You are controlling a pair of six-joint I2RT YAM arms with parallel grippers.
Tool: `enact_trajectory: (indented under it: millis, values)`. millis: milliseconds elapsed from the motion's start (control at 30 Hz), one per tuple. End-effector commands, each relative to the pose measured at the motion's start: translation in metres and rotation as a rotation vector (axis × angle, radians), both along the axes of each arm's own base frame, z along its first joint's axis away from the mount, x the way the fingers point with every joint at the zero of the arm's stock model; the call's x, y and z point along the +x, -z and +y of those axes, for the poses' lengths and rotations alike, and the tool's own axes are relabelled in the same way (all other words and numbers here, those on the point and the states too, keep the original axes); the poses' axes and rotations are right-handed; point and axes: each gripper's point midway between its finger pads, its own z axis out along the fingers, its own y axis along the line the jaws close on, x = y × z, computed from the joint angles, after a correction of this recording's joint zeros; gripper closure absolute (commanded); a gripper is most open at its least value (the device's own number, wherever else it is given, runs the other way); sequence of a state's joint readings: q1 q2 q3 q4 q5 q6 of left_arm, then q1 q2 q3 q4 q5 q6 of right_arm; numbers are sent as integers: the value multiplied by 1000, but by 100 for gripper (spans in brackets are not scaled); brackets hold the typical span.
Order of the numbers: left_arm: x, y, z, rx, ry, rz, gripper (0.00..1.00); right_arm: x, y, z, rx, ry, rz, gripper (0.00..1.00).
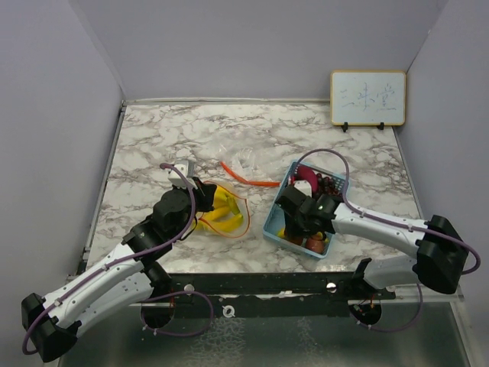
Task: Place the food in the zip-top bag and seal the zipper
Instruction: Pick up the fake fruit from the bin, then place the fake fruit in the zipper food storage bag.
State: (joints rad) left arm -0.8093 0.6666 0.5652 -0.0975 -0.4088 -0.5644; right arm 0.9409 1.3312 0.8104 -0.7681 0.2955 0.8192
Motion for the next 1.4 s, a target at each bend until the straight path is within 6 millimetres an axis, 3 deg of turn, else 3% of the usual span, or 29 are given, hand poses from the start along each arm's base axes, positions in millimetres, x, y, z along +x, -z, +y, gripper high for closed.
enact_trajectory:
  millis: [0,167,300,433,533,733,967,1133,1233,1367]
  values:
    - [0,-17,-5,-54,10,-32,100,12,-72,28,159,-84,-106,88]
    - [2,-13,-8,-51,13,-24,100,3,-154,84,481,-409,-242,89]
    - [4,-12,-10,-49,16,-19,100,-13,-186,131,727,-617,-282,89]
    - [4,-14,-13,-49,23,-17,100,-12,-198,168,844,-707,-321,87]
    - [4,-16,-13,-49,27,-18,100,5,-198,186,853,-703,-371,85]
    - [3,-17,-12,-54,25,-14,100,46,-179,201,748,-604,-445,60]
    - [4,-14,-12,-49,18,-14,100,53,-183,188,692,-568,-486,14]
    - [5,-12,-14,-45,22,-8,100,43,-195,166,670,-536,-471,10]
    - [5,-12,-14,-47,21,-10,100,39,-190,128,592,-406,-443,9]
    - [5,-16,-13,-53,24,-20,100,26,-148,58,393,-168,-332,10]
